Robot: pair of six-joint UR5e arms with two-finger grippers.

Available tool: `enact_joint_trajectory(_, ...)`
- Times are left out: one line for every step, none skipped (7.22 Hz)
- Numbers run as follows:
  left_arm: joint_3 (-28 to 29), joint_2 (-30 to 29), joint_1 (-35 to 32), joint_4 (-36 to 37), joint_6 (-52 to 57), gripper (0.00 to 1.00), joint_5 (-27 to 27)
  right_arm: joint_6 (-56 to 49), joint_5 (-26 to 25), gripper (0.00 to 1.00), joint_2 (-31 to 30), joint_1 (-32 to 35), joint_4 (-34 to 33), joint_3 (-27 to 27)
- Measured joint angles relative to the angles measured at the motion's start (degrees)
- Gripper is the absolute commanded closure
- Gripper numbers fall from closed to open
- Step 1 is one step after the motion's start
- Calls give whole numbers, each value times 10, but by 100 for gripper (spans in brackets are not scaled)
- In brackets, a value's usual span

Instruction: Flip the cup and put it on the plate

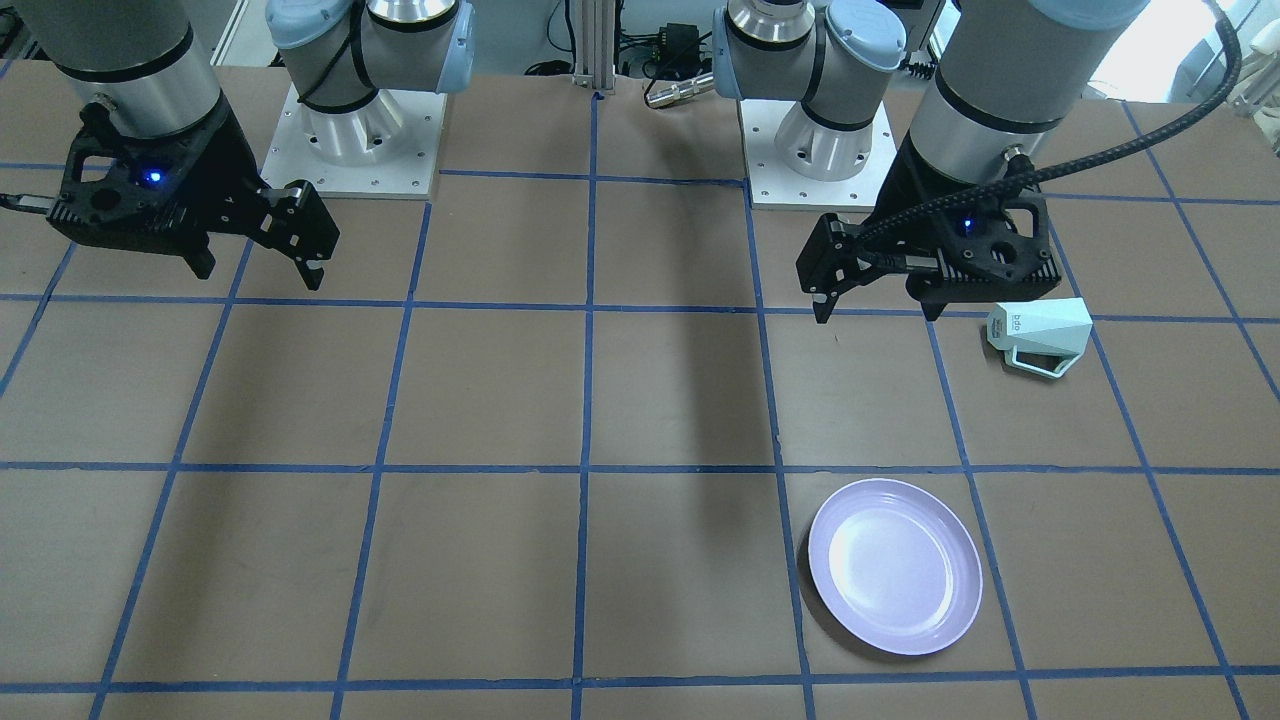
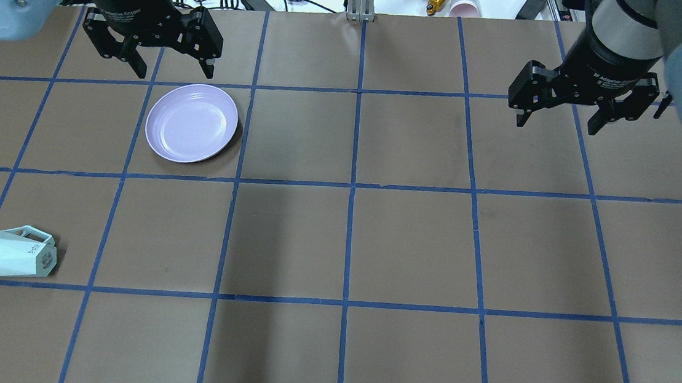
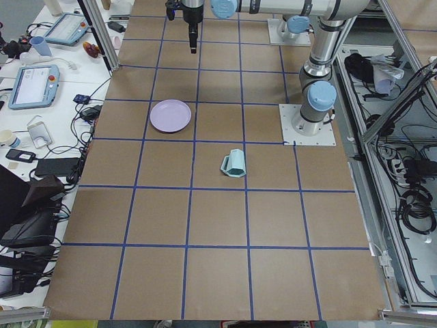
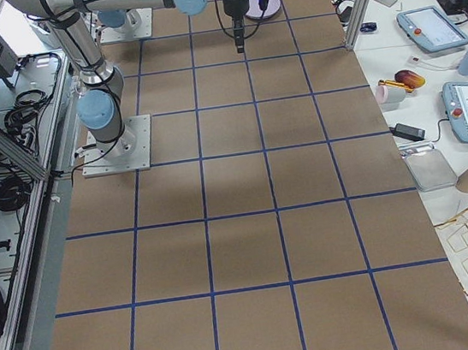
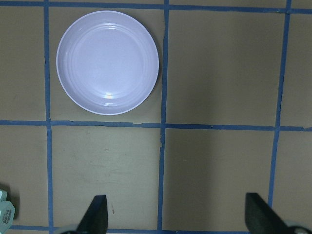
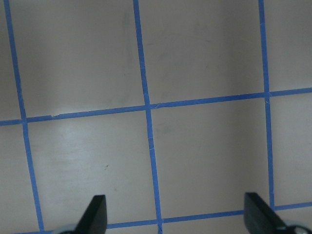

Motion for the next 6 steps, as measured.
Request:
enact_joint_trajectory(0, 0, 0, 0, 0, 0, 0, 0, 0, 0, 0, 0, 0, 0)
enact_joint_trajectory(0, 0, 1, 0, 1, 0, 0, 0, 0, 0, 0, 0, 0, 0)
enact_joint_trajectory(0, 1, 4, 0, 3, 0, 0, 0, 0, 0, 0, 0, 0, 0)
enact_joint_trajectory(-2, 4, 15, 0, 15, 0, -1, 0, 0, 0, 0, 0, 0, 0)
enact_joint_trajectory(-3, 10, 32, -2, 32, 0, -2, 0, 0, 0, 0, 0, 0, 0)
enact_joint_trajectory(-4, 15, 48, -4, 45, 0, -1, 0, 0, 0, 0, 0, 0, 0)
